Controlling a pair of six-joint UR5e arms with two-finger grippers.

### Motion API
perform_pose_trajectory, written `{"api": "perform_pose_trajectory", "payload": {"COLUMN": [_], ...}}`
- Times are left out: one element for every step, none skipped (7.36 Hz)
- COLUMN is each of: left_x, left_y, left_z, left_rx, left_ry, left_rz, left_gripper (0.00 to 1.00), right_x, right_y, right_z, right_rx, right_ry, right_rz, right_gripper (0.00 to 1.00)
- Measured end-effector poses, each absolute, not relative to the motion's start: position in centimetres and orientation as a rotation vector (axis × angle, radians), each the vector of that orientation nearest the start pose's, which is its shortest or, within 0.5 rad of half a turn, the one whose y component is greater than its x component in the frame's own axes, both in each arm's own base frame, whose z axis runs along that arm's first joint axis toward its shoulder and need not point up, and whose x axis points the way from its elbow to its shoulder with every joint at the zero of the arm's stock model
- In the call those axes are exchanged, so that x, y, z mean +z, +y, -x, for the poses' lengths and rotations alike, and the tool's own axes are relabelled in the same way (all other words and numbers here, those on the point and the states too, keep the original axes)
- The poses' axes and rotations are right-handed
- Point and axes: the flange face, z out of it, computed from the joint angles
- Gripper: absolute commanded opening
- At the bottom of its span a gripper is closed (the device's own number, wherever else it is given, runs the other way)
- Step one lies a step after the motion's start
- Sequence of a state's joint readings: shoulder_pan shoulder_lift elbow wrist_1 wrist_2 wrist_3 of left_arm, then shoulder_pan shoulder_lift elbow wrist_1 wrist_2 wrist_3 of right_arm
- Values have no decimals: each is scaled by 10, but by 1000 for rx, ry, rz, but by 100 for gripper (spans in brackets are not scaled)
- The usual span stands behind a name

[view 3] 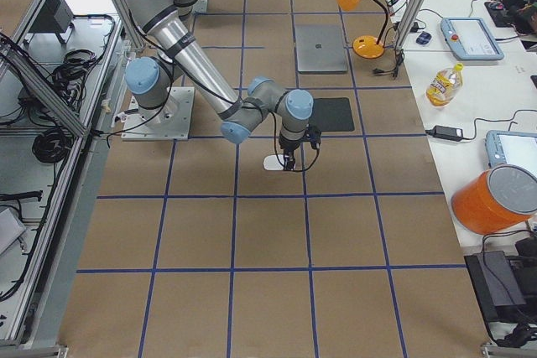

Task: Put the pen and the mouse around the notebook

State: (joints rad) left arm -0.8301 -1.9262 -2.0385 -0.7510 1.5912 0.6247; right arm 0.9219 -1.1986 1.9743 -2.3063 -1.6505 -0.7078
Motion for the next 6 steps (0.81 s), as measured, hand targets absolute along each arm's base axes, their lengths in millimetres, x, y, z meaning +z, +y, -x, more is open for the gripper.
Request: {"api": "perform_pose_trajectory", "payload": {"left_x": [170,168,167,168,169,170], "left_y": [-468,-468,-467,-466,-465,-464], "left_z": [-250,-250,-249,-248,-247,-246], "left_rx": [18,17,18,18,19,21], "left_ry": [3118,3117,3117,3117,3115,3114], "left_rz": [192,199,201,200,197,196], "left_gripper": [55,17,13,8,4,4], "right_x": [177,174,174,173,174,176], "right_y": [-493,-490,-489,-489,-489,-490], "right_z": [225,226,227,227,226,224], "right_rx": [137,143,146,148,147,146], "right_ry": [3166,3160,3157,3155,3156,3155], "right_rz": [93,92,88,81,73,68], "right_gripper": [87,66,52,51,49,49]}}
